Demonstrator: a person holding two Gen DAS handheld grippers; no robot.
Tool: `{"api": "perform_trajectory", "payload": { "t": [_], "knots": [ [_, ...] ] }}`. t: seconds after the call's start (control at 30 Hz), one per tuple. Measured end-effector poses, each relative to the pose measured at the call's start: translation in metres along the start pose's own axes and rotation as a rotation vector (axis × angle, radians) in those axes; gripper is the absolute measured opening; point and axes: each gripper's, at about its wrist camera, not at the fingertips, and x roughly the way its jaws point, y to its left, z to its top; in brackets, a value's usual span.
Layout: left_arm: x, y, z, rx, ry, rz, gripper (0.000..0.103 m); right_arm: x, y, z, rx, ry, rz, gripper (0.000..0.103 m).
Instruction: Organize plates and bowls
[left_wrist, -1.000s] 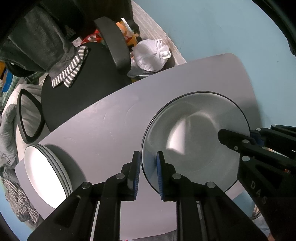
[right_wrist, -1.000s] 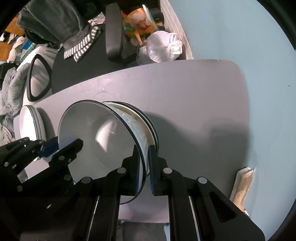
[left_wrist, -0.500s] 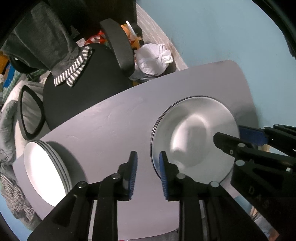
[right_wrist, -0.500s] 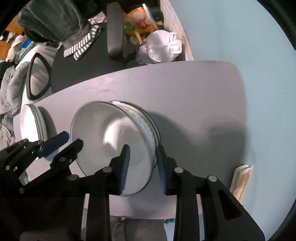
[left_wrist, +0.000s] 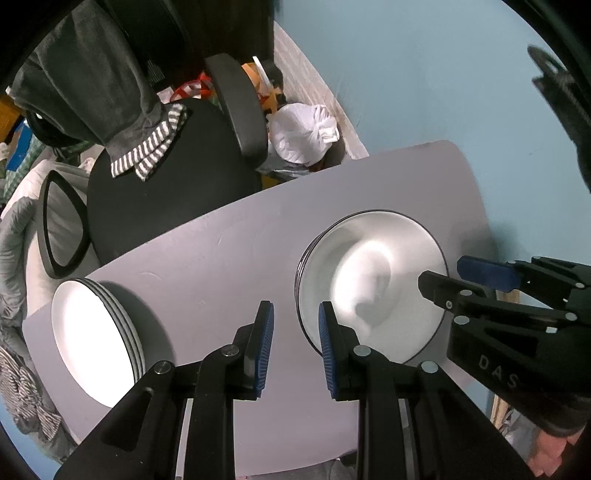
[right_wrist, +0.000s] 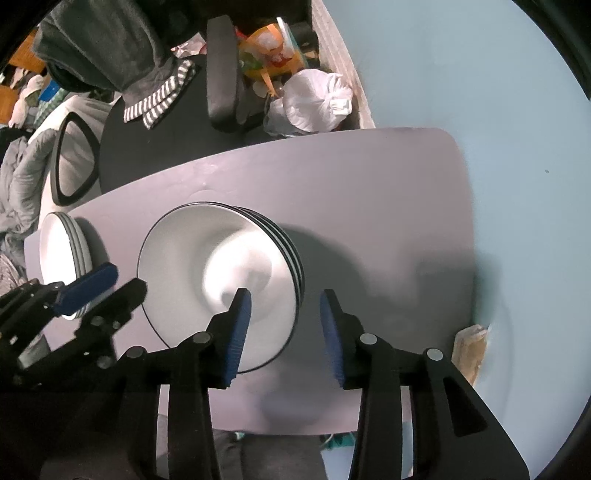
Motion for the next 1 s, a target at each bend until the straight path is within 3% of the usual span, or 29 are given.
{"api": "perform_trajectory", "payload": {
  "t": [0.17, 0.3, 0.4, 0.53, 0.63, 0.73, 1.0],
  "knots": [
    [-0.006, 0.002, -0.004, -0.004, -0.01, -0.003, 0.031, -0.009, -0.004, -0.007, 0.004, -0.027, -0.003, 0.042],
    [-0.012, 0.004, -0.008, -0.013, -0.029, -0.007, 0.047, -0.019, -0.004, -0.012, -0.001, -0.054, -0.004, 0.045],
    [-0.014, 0.008, -0.009, -0.027, -0.027, 0.0, 0.048, -0.03, -0.003, -0.016, -0.019, -0.083, -0.012, 0.053],
    [-0.018, 0.013, -0.012, -0.046, -0.029, -0.007, 0.048, -0.041, -0.001, -0.02, -0.045, -0.117, -0.024, 0.056],
    [-0.023, 0.017, -0.014, -0.062, -0.042, -0.02, 0.059, -0.047, 0.0, -0.023, -0.062, -0.14, -0.028, 0.059],
    [-0.026, 0.021, -0.018, -0.082, -0.057, -0.036, 0.06, -0.051, 0.001, -0.025, -0.077, -0.158, -0.017, 0.064],
    [-0.011, 0.026, -0.027, -0.106, -0.027, -0.065, 0.06, -0.046, -0.004, -0.029, -0.096, -0.149, -0.003, 0.064]
  ]
}}
